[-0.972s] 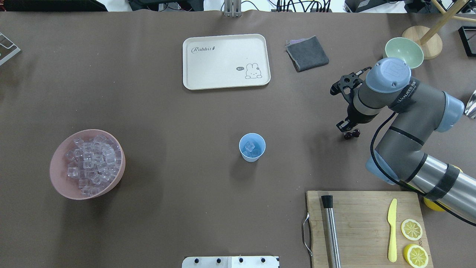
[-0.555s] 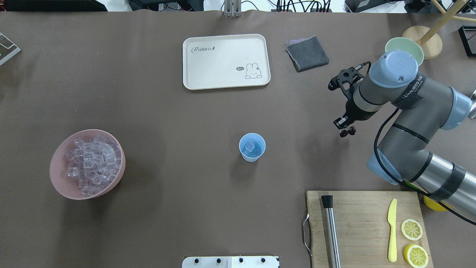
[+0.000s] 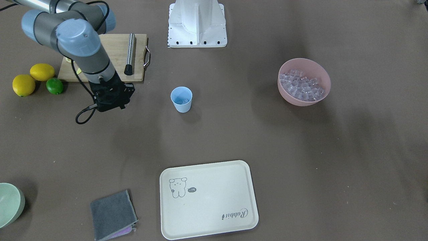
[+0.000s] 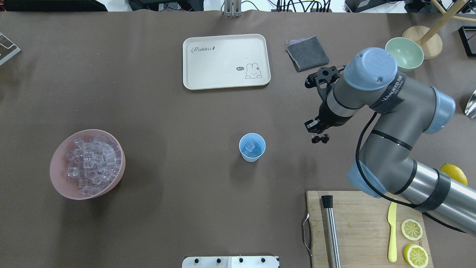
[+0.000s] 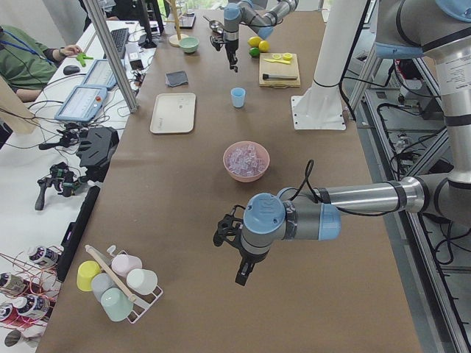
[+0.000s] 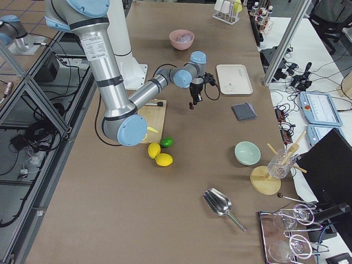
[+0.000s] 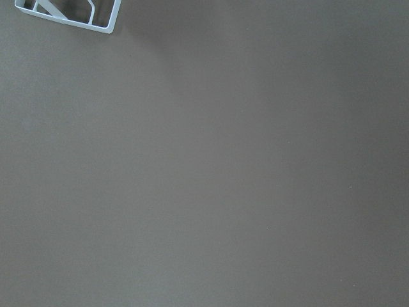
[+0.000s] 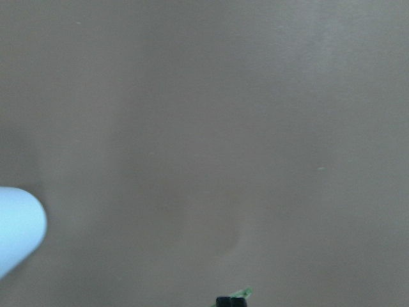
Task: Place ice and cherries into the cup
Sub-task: 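Carry the cherries with the right gripper over the light-blue cup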
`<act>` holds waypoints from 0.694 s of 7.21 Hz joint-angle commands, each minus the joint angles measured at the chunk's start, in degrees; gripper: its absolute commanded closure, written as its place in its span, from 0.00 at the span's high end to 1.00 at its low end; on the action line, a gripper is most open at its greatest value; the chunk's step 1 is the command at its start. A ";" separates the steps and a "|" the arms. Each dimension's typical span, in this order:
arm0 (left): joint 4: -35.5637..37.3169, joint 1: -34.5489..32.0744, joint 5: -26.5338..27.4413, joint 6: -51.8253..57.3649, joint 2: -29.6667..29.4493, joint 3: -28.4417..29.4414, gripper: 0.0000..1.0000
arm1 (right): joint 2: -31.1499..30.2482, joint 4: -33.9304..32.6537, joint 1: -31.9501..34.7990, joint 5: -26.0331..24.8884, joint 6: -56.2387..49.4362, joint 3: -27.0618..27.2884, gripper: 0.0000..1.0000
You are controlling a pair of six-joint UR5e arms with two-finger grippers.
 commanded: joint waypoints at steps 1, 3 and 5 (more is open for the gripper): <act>-0.13 0.00 0.00 0.00 0.02 0.01 0.99 | 11.37 -9.86 -6.10 -2.93 11.81 -0.42 0.00; -0.13 0.00 0.00 0.09 -0.07 -0.08 0.99 | 16.17 -11.86 -8.83 -3.03 17.80 -0.51 0.00; -0.04 0.00 0.00 0.17 0.02 0.01 0.99 | 20.89 -11.16 -8.68 -5.21 17.92 -6.44 0.00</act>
